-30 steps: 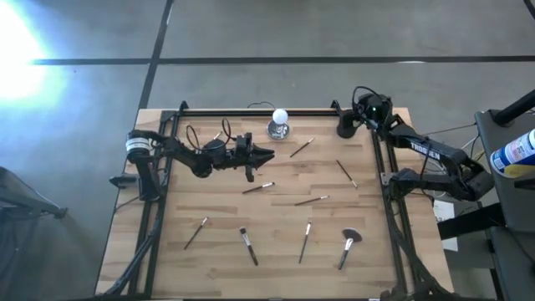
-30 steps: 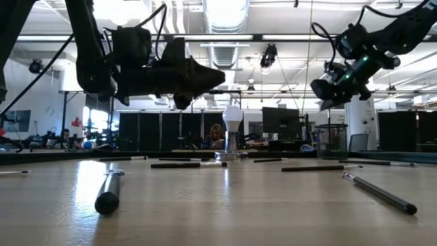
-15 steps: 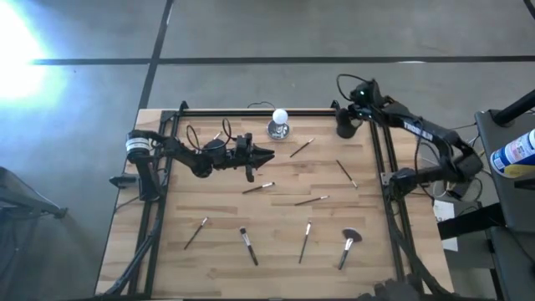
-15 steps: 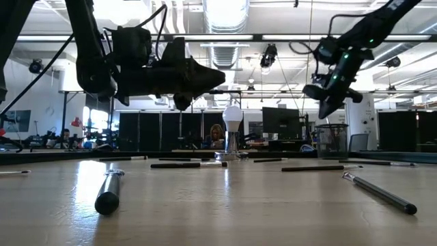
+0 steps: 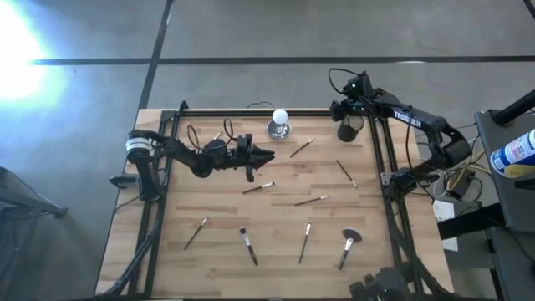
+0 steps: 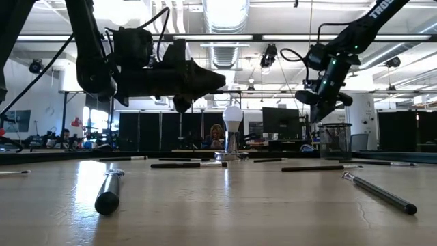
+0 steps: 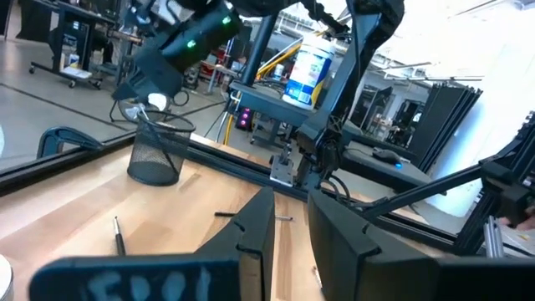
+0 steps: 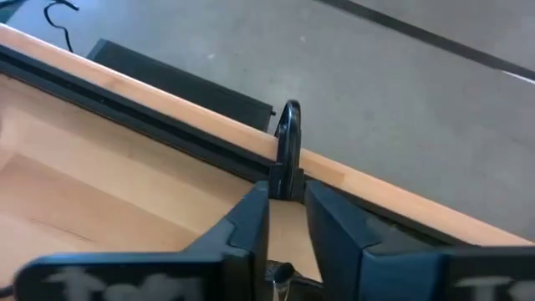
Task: Put items in baskets/containers
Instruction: Put the black eyeshadow brush into the black pen holder
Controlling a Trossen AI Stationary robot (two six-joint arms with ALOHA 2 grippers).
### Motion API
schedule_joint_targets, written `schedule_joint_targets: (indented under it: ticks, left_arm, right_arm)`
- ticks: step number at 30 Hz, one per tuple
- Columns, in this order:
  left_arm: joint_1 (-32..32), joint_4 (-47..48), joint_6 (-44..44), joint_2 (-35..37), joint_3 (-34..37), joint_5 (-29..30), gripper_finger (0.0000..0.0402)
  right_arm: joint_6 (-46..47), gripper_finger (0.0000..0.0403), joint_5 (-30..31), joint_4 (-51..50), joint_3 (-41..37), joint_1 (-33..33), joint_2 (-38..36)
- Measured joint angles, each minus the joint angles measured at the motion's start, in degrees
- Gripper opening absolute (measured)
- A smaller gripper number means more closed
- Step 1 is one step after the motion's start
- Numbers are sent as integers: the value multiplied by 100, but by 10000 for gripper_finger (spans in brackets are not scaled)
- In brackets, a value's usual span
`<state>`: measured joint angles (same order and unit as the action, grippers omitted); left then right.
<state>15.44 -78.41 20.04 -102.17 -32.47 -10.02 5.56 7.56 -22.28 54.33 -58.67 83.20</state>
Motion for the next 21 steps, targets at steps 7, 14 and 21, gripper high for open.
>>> schedule_joint_targets:
  ticks: [7, 14, 21]
  left_arm:
    - [9, 60, -44, 0, 0, 0, 69]
    - [11, 274, -177, 0, -2, -2, 69]
    - [13, 352, -310, 0, -2, 0, 69]
  right_arm:
    - [-407, 100, -3, -341, -21, 17, -556]
    - [-340, 15, -12, -185, -1072, 586, -1970]
    - [601, 10, 237, -446, -2131, 1897, -3538]
